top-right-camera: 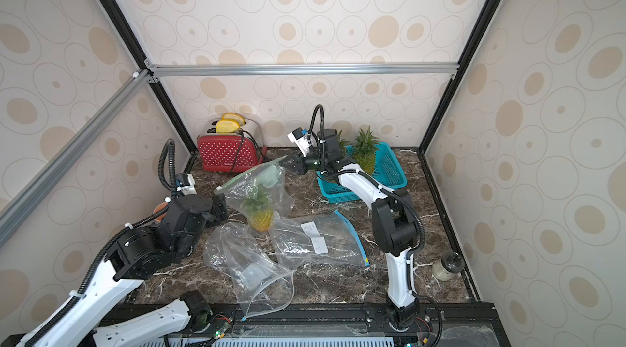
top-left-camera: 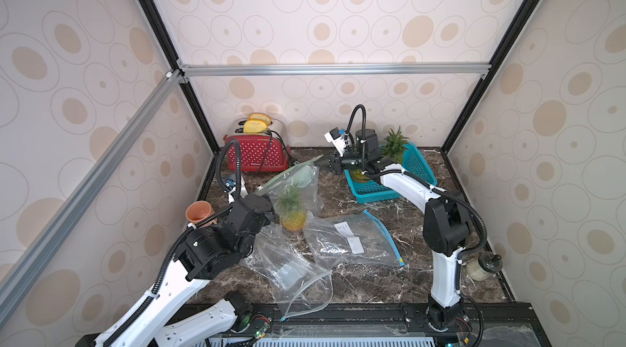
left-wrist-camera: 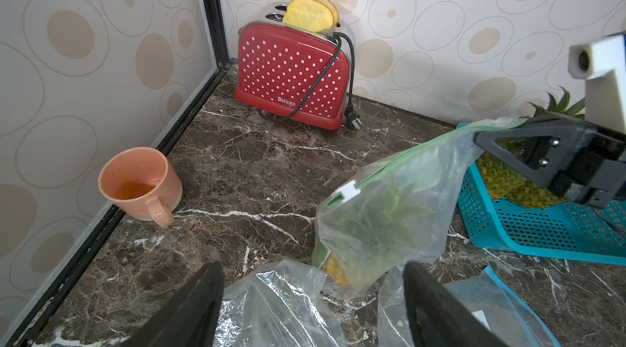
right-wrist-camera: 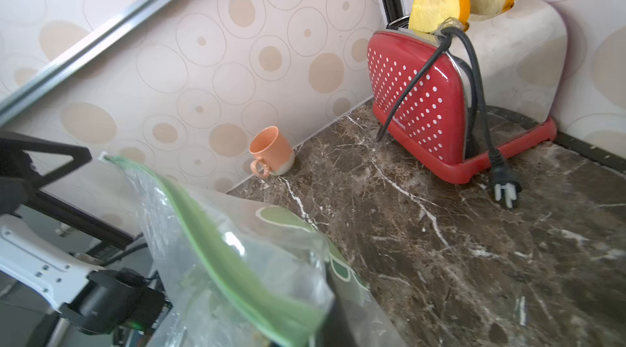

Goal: Open the zip-top bag and take out the pineapple
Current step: Pick up the zipper food storage bag at the center of the board.

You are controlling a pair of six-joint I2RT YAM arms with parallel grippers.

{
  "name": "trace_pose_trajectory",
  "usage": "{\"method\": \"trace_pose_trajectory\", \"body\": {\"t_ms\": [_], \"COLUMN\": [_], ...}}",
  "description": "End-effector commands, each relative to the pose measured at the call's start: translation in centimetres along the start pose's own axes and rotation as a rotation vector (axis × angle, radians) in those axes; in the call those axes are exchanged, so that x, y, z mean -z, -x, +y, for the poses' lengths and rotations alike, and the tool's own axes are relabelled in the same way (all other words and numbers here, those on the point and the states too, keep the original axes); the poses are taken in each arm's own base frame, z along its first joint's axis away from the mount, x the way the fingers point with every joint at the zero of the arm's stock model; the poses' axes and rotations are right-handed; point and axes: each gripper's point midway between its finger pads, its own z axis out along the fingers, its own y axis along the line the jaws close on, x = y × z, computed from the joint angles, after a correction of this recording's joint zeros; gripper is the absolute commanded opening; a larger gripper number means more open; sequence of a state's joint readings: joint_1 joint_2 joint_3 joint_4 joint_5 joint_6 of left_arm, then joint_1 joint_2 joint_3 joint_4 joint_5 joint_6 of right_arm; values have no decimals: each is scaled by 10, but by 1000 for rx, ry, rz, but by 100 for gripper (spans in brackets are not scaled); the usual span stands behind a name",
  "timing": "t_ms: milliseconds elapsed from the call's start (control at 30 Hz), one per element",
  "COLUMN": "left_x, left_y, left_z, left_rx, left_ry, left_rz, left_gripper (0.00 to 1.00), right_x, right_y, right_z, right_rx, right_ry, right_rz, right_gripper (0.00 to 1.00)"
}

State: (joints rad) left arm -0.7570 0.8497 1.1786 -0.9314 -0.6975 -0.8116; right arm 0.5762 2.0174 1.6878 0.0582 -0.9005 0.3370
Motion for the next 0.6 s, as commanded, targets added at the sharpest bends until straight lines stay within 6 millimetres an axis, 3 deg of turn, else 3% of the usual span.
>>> {"method": "trace_pose_trajectory", "body": {"t_ms": [0, 300, 567], "left_x": [1, -5, -5], "left_y": [-2, -4, -5], "left_z": [10, 1, -1], "left_rx": [12, 7, 10], "left_ry": [30, 13, -2], "left_rz": [-5, -2, -1], "left_gripper": [84, 84, 84], "right_x": [15, 43, 69], "right_y": [10, -4, -14], "right_z": [24, 71, 86], "right_rx": [40, 122, 116], "right_ry": [-41, -307, -456], "right_rz": [1, 91, 110], "right_gripper": [0, 0, 0]}}
